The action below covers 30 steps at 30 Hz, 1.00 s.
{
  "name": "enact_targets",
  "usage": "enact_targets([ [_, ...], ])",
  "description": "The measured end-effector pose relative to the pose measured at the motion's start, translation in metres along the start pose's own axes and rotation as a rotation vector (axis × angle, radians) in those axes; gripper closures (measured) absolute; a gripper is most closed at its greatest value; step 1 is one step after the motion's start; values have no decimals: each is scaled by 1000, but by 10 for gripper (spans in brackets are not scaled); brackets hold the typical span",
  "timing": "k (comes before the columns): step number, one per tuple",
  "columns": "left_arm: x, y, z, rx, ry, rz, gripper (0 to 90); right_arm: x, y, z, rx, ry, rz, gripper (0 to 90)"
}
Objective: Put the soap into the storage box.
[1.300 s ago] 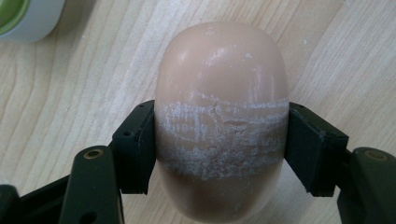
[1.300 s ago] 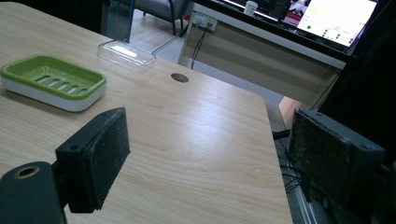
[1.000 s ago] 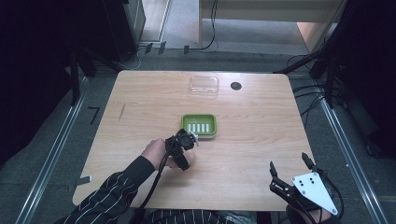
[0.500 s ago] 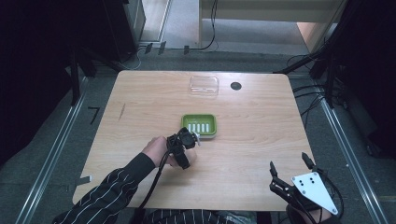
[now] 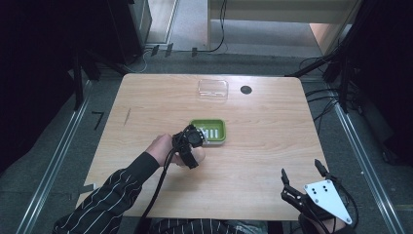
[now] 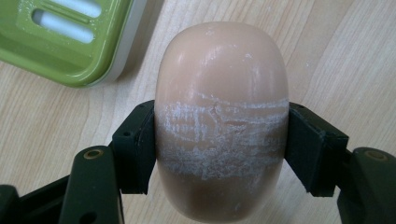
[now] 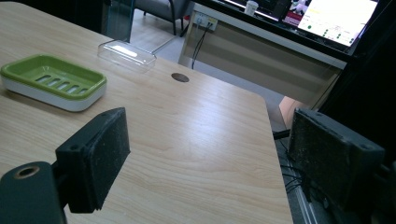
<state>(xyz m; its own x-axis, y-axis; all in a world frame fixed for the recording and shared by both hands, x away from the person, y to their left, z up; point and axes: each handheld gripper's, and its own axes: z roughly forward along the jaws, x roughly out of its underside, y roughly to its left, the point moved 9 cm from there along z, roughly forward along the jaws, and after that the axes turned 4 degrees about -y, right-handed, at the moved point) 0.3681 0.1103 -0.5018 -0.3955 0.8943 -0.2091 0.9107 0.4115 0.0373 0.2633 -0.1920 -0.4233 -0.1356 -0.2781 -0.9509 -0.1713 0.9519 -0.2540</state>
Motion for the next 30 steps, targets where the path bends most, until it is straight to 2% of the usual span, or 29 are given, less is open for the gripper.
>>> enact_targets([
  [5, -2, 0, -1, 8, -2, 26, 336, 0, 0, 0, 0, -1, -3, 134],
  [8, -6, 4, -7, 3, -10, 45, 336, 0, 0, 0, 0, 0, -4, 135],
  [16, -10, 7, -11, 9, -22, 51, 336, 0, -1, 1, 1, -2, -2, 134],
  [26, -18, 12, -15, -4, -22, 103, 336, 1, -1, 0, 4, 5, 9, 134],
  [30, -20, 13, -15, -1, -20, 108, 336, 1, -1, 0, 4, 5, 9, 134],
])
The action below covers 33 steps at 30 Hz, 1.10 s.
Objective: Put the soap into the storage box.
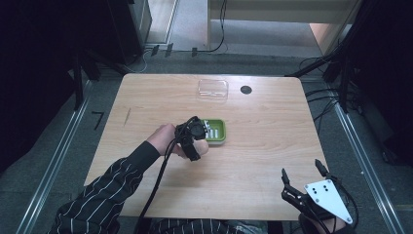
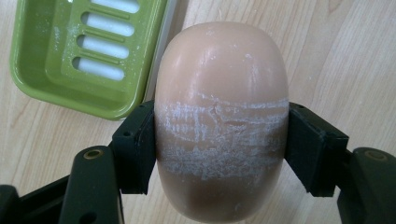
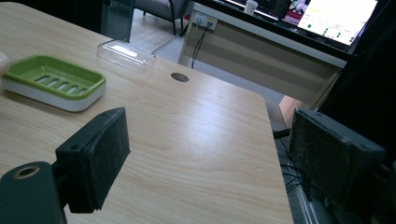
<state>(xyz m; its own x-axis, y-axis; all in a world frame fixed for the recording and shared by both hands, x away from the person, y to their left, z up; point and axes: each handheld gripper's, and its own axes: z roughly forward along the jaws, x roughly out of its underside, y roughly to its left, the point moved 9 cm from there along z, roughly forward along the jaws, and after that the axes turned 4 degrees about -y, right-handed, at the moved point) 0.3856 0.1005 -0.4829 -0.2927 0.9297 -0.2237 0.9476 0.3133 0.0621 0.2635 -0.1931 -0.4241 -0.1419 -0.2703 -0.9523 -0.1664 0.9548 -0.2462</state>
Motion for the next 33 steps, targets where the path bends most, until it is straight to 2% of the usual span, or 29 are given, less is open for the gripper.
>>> enact_targets([
  [12, -10, 6, -5, -15, -7, 46, 336, 2, -1, 2, -3, 5, 1, 134],
  [15, -11, 6, -5, -7, -1, 60, 336, 2, -2, 3, -2, 2, 0, 134],
  [20, -14, 10, -6, -10, -8, 64, 336, 2, -1, 4, -8, 4, 2, 134],
  [33, -16, 21, -8, -26, -11, 103, 336, 1, 0, 4, -10, 4, 0, 134],
])
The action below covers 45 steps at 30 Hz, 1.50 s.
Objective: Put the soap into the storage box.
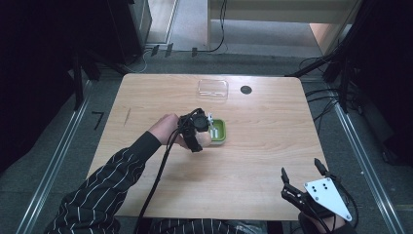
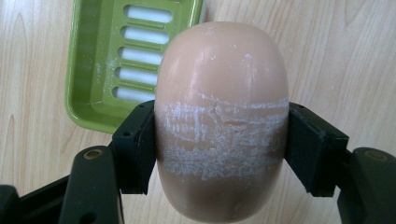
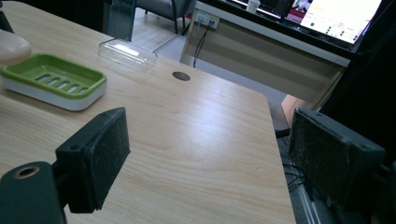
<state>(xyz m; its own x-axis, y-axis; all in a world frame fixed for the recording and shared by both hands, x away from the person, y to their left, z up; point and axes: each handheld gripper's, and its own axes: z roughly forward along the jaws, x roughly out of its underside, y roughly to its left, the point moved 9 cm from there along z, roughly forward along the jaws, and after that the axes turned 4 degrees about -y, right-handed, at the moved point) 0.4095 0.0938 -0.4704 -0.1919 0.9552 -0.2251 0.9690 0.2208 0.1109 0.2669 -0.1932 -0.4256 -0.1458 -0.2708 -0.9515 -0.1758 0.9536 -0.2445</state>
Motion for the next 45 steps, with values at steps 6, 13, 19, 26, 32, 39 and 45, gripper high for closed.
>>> enact_targets([
  [6, -1, 3, 0, -10, 0, 9, 336, -1, 2, 0, -3, -6, -7, 134],
  [13, -5, 11, -8, -20, -22, 16, 336, -1, 2, 0, -3, 0, -6, 134],
  [19, -10, 15, -7, -19, -29, 22, 336, 0, 1, -2, 2, 4, 2, 135],
  [26, -13, 22, -5, -24, -27, 32, 336, 1, 0, -5, 11, 9, 4, 134],
  [32, -17, 25, -1, -28, -23, 50, 336, 1, -1, -6, 16, 5, 2, 134],
  [39, -16, 30, 6, -24, -16, 46, 336, 0, 1, -5, 10, 7, -5, 134],
  [45, -15, 35, 8, -33, -17, 46, 335, 0, 1, -5, 11, 9, -8, 134],
])
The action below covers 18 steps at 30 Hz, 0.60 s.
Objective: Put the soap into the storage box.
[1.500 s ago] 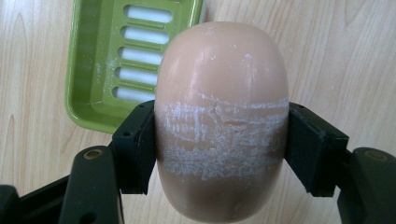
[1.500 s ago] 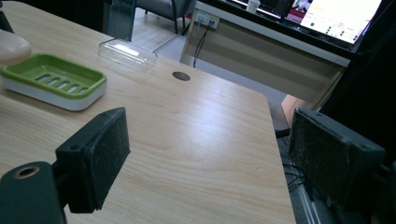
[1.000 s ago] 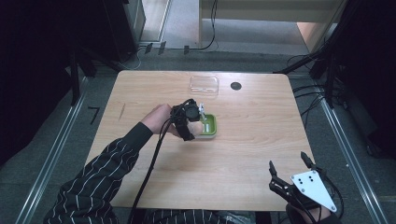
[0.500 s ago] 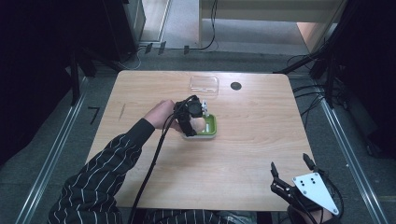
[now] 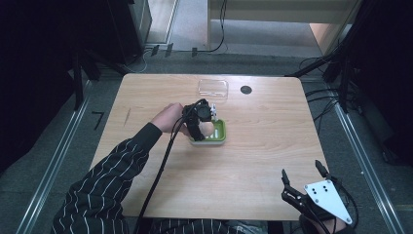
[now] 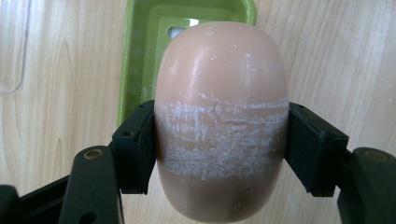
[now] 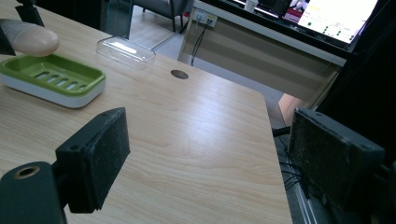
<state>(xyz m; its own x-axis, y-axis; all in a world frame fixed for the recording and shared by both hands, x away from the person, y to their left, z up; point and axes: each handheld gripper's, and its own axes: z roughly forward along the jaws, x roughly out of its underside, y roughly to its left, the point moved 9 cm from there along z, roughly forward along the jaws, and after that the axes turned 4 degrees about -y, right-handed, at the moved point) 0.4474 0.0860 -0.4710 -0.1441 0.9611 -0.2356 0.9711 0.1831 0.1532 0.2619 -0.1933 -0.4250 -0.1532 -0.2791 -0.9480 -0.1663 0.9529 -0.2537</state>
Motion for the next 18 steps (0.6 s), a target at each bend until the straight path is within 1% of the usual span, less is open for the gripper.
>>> enact_targets([
  [3, 0, 2, 1, -3, 2, 9, 336, 0, 0, 0, 1, -1, 1, 134],
  [4, 0, 2, 2, -5, -3, 8, 336, 0, 0, 0, 1, -1, 1, 134],
  [5, 0, 3, 3, -3, 4, 23, 335, 0, 0, 0, 1, 0, 1, 134],
  [7, -1, 3, 4, -3, 3, 18, 335, 0, 0, 0, 1, 2, 2, 134],
  [9, -2, 4, 5, -9, 0, 23, 335, 0, 0, 0, 1, 3, 2, 134],
  [10, -2, 5, 6, -3, 7, 31, 335, 0, 0, 0, 2, 3, 2, 134],
  [14, -3, 6, 11, -1, 7, 37, 335, 1, 0, 0, 3, 5, 0, 134],
  [18, -5, 9, 16, -4, -1, 49, 335, 1, -1, -1, 7, 7, 1, 134],
])
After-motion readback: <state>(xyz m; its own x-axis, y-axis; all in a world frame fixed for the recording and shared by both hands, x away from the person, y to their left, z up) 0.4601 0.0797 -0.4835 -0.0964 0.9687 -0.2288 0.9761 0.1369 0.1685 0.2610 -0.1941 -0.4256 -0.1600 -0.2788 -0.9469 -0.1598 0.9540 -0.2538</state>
